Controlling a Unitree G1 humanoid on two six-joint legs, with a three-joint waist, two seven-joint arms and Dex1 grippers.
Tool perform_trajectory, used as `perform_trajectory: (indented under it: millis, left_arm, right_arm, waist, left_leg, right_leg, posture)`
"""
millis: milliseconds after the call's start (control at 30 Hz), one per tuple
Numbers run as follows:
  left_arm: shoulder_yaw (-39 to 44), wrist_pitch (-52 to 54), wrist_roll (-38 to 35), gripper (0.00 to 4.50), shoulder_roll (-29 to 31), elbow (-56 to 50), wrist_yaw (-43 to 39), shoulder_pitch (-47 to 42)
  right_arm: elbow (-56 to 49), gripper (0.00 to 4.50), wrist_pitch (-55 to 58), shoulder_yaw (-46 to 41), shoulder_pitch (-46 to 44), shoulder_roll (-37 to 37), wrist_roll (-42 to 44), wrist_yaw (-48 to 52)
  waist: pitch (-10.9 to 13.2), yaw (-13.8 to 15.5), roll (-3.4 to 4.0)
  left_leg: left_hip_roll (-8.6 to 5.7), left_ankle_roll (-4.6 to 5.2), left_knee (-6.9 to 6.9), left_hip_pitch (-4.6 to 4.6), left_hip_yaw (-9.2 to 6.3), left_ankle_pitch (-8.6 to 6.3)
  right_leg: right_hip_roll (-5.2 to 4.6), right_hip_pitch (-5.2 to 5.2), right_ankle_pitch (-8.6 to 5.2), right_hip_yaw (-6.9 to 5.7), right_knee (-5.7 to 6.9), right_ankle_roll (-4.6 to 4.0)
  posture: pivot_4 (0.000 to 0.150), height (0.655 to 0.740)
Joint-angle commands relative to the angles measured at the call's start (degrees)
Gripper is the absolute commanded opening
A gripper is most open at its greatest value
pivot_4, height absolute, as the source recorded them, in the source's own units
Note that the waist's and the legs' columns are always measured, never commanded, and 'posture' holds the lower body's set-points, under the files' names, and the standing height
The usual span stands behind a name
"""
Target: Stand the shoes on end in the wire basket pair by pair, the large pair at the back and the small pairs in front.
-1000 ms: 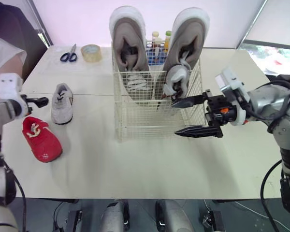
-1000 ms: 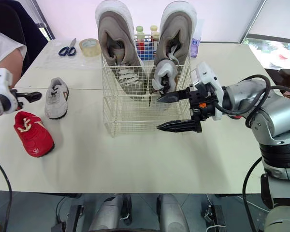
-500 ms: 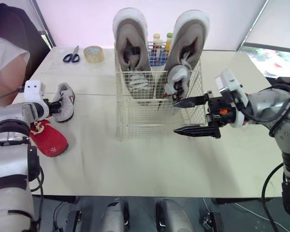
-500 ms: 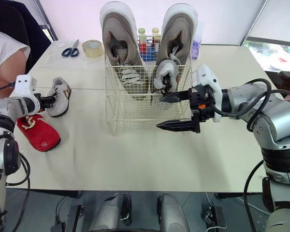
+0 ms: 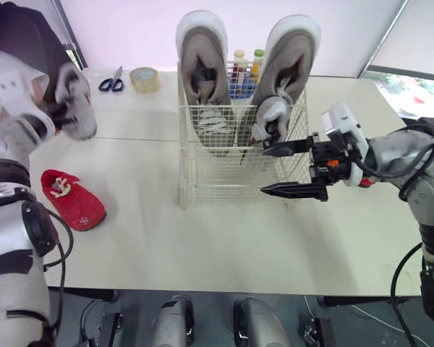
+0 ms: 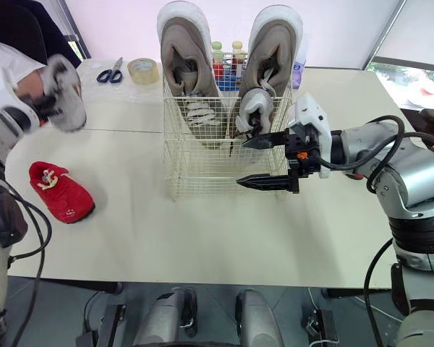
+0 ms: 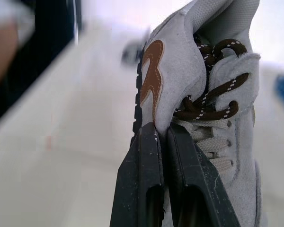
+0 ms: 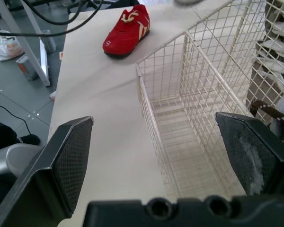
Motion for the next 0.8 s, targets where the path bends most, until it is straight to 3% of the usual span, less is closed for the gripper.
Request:
perform_trajectory:
  millis: [33, 200, 300, 467, 600, 800]
  left_arm:
    - [5.0, -3.5, -4.6, 0.04, -3.7, -24.2, 3.8, 7.3]
    - [2.8, 1.6, -6.7, 0.04, -14.6, -61.7, 16.4, 18.0]
    - [-0.7, 4.7, -4.7, 0.04, -19.6, -72.1, 22.8, 19.3]
    - [-10.4, 0.2, 3.5, 0.04, -25.6, -76.5, 25.8, 22.5]
    - [-16.4, -7.3, 8.8, 0.04, -28.3, -74.5, 23.4, 26.3]
    - [-21.0, -16.7, 12.5, 0.04, -34.1, -68.2, 22.8, 28.8]
  right_arm:
    - [-0.4, 4.5, 0.8, -3.9, -0.1, -1.1, 1.4, -0.8]
    - [-2.0, 4.5, 9.3, -12.6, 2.6, -3.5, 9.8, -3.4]
    - [-1.4, 4.5, 14.7, -18.3, 2.5, -4.2, 16.3, -5.0]
    - [0.5, 4.5, 16.5, -18.9, 1.8, -5.4, 17.9, -6.2]
    - [1.3, 4.5, 16.7, -17.6, 0.4, -5.9, 17.5, -6.8]
    - [2.6, 4.5, 17.2, -17.7, -0.4, -8.9, 17.1, -6.4]
  waist:
    - [0.0, 0.0, 0.01]
    - [0.0, 0.4, 0.0]
    - [0.0, 1.0, 0.0]
    - [-0.1, 1.2, 0.06]
    - [-0.1, 1.0, 0.06]
    - [-0.1, 1.1, 0.06]
  left_leg:
    - [-0.01, 0.01, 0.05, -0.04, 0.01, -0.01]
    - [-0.07, 0.09, 0.37, -0.22, -0.06, -0.04]
    - [-0.11, 0.27, 0.44, -0.21, -0.12, 0.02]
    - [-0.09, 0.26, 0.36, 0.77, -0.01, 0.01]
    - [0.02, 0.3, 0.36, 0.79, 0.26, 0.04]
    - [0.14, 0.44, 0.32, 0.72, 0.67, 0.11]
  right_leg:
    - [-0.03, 0.0, 0.02, 0.0, -0.01, 0.03]
    - [-0.1, 0.08, 0.21, 0.02, -0.04, 0.37]
    - [-0.11, 0.18, 0.42, 0.02, -0.17, 0.45]
    - [-0.08, 1.04, 0.41, 0.06, -0.48, 0.03]
    - [-0.17, 0.88, 0.73, 0.07, -0.57, -0.42]
    - [-0.27, 0.66, 0.79, 0.17, -0.65, -0.44]
  posture:
    - [0.15, 0.74]
    - [0.15, 0.74]
    - [0.15, 0.74]
    - [0.15, 0.74]
    - [0.15, 0.74]
    - [0.15, 0.74]
